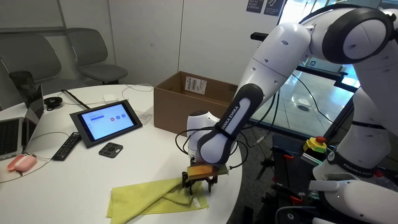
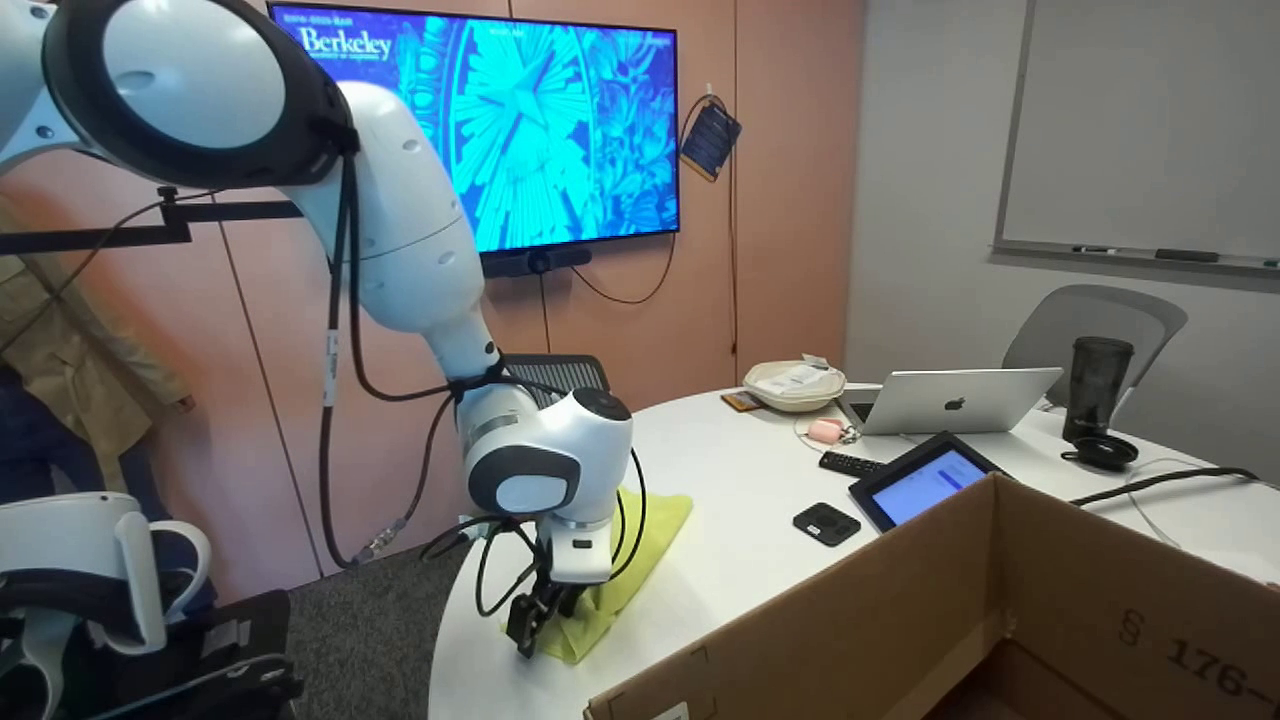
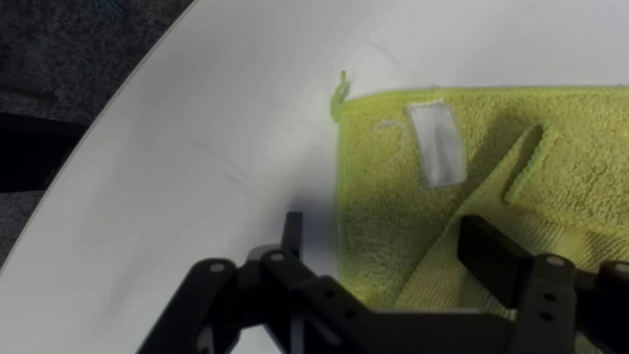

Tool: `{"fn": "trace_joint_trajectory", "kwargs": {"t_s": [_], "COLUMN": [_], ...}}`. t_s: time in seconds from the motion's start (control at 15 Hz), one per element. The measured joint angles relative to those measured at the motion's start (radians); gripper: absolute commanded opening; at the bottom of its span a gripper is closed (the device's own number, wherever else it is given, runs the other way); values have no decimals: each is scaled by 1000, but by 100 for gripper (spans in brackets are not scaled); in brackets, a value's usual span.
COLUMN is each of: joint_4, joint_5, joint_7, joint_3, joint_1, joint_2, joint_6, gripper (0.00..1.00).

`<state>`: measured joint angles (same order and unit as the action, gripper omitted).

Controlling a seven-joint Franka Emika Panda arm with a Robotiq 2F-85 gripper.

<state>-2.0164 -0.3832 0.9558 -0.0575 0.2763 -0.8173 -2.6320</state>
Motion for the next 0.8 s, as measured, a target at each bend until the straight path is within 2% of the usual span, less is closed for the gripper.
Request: {"fn": "trace_joint_trajectory", "kwargs": {"t_s": [0.07, 0.13, 0.33, 0.6, 0.73, 0.8], "joint_4": [0, 0, 0, -2, -6, -8], "joint_5": [0, 0, 0, 0, 0, -1], "joint_7": [4, 7, 18, 36, 45, 48], "joint_3": [0, 0, -3, -3, -3, -3], "joint_1": [1, 2, 3, 2, 1, -1], "joint_2": [0, 0, 0, 6, 8, 9], "joint_6": [0, 0, 0, 6, 9, 9], "gripper": [49, 38, 14, 4, 10, 8]}}
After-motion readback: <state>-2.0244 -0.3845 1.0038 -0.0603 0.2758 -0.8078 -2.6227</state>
